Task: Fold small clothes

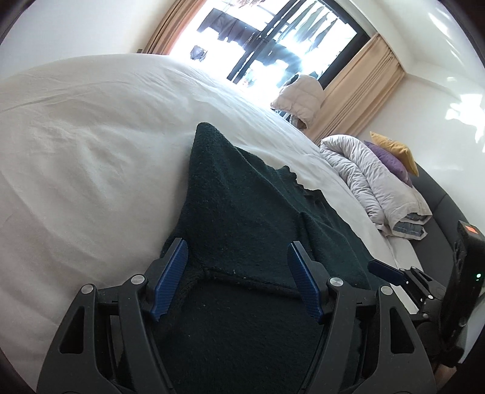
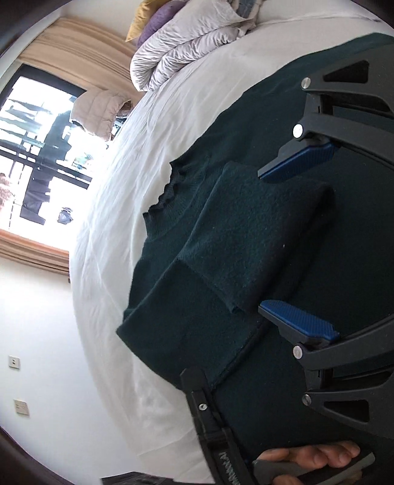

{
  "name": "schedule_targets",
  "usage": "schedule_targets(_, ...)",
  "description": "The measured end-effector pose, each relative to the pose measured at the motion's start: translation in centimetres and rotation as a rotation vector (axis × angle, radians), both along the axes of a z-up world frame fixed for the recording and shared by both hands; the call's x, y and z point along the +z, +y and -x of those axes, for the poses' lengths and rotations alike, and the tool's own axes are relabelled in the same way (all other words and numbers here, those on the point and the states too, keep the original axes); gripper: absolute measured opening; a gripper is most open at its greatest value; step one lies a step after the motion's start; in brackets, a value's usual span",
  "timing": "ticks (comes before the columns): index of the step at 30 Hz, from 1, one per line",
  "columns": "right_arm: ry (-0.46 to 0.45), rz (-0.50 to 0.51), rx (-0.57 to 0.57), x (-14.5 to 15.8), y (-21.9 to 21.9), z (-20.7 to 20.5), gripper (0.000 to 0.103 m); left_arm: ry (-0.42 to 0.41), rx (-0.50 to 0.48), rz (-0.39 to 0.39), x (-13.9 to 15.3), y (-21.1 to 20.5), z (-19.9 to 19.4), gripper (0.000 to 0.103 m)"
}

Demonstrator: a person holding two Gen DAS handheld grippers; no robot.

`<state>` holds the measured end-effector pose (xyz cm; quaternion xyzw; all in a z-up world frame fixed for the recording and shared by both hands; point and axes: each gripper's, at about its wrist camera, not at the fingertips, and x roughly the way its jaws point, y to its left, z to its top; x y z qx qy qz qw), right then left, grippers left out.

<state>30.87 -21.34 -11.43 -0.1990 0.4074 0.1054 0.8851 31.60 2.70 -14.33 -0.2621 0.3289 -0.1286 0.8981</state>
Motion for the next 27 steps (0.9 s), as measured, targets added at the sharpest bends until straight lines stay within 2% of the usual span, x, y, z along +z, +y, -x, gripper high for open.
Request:
schedule_targets(6, -0.017, 0.055, -0.017, -0.5, 0.1, -1.0, 0.079, -0.010, 0.000, 0.018, 0.4, 0.0, 0.6, 0.067)
schedule_targets(8, -0.012, 0.061, -0.024, -0.5, -0.2, -1.4, 0.065, -0.012, 0.001, 0.019, 0.4, 0.0, 0.6, 0.067)
schedule_targets(9, -0.002, 0.049, -0.032, -0.3, -0.4, -1.6, 0.049, -0.011, 0.000, 0.020, 0.4, 0.0, 0.6, 0.067)
schedule_targets(10, 0.004, 0.025, -0.046, -0.1, -0.9, -1.9, 0.039, -0.011, 0.000, 0.020, 0.4, 0.0, 0.6, 0.067)
schedule_targets(12, -0.006, -0.035, -0.094, 0.6, -2.4, -2.5, 0.027, -0.012, 0.001, 0.021, 0.4, 0.0, 0.6, 0.067)
schedule_targets(13, -0.012, -0.101, -0.134, 1.2, -3.9, -2.7, 0.025, -0.012, 0.000, 0.021, 0.4, 0.0, 0.6, 0.067)
schedule_targets(17, -0.051, -0.390, -0.344, 2.7, -12.5, -2.5, 0.025, -0.013, 0.001, 0.020, 0.4, 0.1, 0.6, 0.067)
schedule_targets(19, -0.057, -0.515, -0.488, 2.2, -17.5, -1.6, 0.027, -0.014, 0.001, 0.017, 0.4, 0.0, 0.6, 0.067)
schedule_targets(20, -0.052, -0.551, -0.548, 1.8, -19.2, -1.2, 0.031, -0.014, 0.002, 0.016, 0.4, 0.0, 0.6, 0.067)
schedule_targets(22, -0.009, -0.630, -0.748, -0.4, -24.4, 0.4, 0.059, -0.015, 0.002, 0.014, 0.4, 0.1, 0.6, 0.067)
schedule_targets(23, 0.001, -0.655, -0.828, -1.3, -26.2, 1.3, 0.063, -0.015, 0.003, 0.011, 0.5, 0.1, 0.6, 0.067)
schedule_targets(24, 0.004, -0.685, -0.868, -1.8, -27.3, 2.1, 0.062, -0.015, 0.003, 0.009, 0.5, 0.1, 0.7, 0.067)
schedule_targets(25, 0.001, -0.750, -0.883, -2.3, -28.5, 3.1, 0.055, -0.015, 0.004, 0.006, 0.5, 0.1, 0.6, 0.067)
schedule_targets(26, -0.004, -0.781, -0.881, -2.4, -29.0, 3.7, 0.054, -0.016, 0.004, 0.004, 0.5, 0.1, 0.6, 0.067)
schedule_targets(27, -0.012, -0.778, -0.881, -2.1, -28.7, 4.1, 0.053, -0.016, 0.004, 0.003, 0.5, 0.1, 0.5, 0.067)
